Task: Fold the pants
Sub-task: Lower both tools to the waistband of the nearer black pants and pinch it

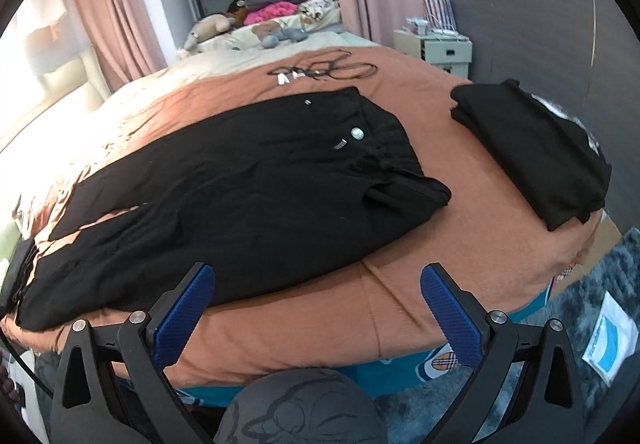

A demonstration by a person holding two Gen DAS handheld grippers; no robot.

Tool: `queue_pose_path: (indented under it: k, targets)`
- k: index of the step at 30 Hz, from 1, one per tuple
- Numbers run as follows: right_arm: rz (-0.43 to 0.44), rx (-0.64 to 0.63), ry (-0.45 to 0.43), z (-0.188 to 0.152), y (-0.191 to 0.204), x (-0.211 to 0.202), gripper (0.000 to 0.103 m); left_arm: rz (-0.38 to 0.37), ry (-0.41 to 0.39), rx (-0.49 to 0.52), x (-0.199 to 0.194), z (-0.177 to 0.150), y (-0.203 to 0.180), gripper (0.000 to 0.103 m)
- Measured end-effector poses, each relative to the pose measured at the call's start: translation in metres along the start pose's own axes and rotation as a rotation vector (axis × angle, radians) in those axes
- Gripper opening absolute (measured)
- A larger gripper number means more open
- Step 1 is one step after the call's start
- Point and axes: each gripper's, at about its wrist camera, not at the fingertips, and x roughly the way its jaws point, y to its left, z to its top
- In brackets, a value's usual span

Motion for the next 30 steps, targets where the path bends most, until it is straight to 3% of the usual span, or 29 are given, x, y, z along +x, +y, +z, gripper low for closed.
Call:
queue_pose_path:
  k: [3, 8, 16, 19, 23, 30]
  targets:
    - [0.008, 0.047, 0.035, 0.008, -0.008, 0.014, 0.102, 0.010, 0.000, -0.023, 0.010, 0.002, 0.011, 0.103]
    - [0.033, 0.124, 0.086, 0.025, -0.027, 0.041, 0.087, 0.020, 0.024, -0.057, 0.027, 0.005, 0.027, 0.102]
    - [0.078, 0.225, 0.158, 0.051, -0.056, 0.083, 0.081, 0.011, 0.079, -0.131, 0.055, 0.010, 0.050, 0.094]
    - [0.092, 0.271, 0.180, 0.056, -0.069, 0.096, 0.078, 0.005, 0.101, -0.166, 0.065, 0.011, 0.059, 0.088]
    - [0.104, 0.301, 0.213, 0.059, -0.083, 0.110, 0.074, -0.009, 0.138, -0.248, 0.081, 0.010, 0.081, 0.074]
    - [0.134, 0.346, 0.231, 0.062, -0.104, 0.114, 0.071, -0.023, 0.168, -0.358, 0.098, 0.009, 0.112, 0.065]
